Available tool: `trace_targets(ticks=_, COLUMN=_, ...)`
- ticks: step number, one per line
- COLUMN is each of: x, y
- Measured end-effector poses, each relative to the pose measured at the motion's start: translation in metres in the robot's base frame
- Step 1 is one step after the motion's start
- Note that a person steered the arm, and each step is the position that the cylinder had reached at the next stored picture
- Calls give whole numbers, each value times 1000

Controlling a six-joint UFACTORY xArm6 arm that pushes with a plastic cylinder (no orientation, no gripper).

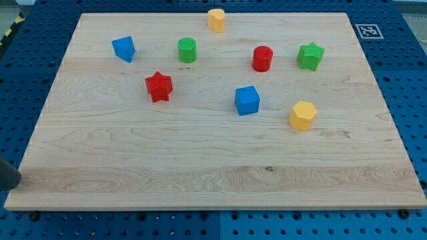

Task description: Move the triangle parallel to the left of the yellow heart

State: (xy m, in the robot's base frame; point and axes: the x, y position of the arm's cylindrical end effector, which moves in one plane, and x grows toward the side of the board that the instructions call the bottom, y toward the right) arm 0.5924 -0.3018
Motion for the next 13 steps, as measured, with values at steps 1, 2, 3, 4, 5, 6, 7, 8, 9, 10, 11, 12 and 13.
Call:
trace_targets(ticks=1, x=0, y=0)
trace_targets(ticks=2, x=-2, y=0)
trace_targets(ticks=3, x=-4, y=0)
trace_targets(ticks=4, x=-63, y=18)
trace_targets(ticks=5, x=-141, y=86)
trace_targets(ticks=6, x=-171, y=118)
trace_targets(ticks=7, x=-174, y=118)
trace_targets(ticks=8, x=-223, y=118)
trace_targets(ticks=9, x=-241, y=123)
trace_targets(ticks=10, x=-241, y=126)
trace_targets(ticks=11, x=-253, y=142)
trace_targets(ticks=12, x=-270, y=157)
trace_targets(ticks=13, x=-270, y=142)
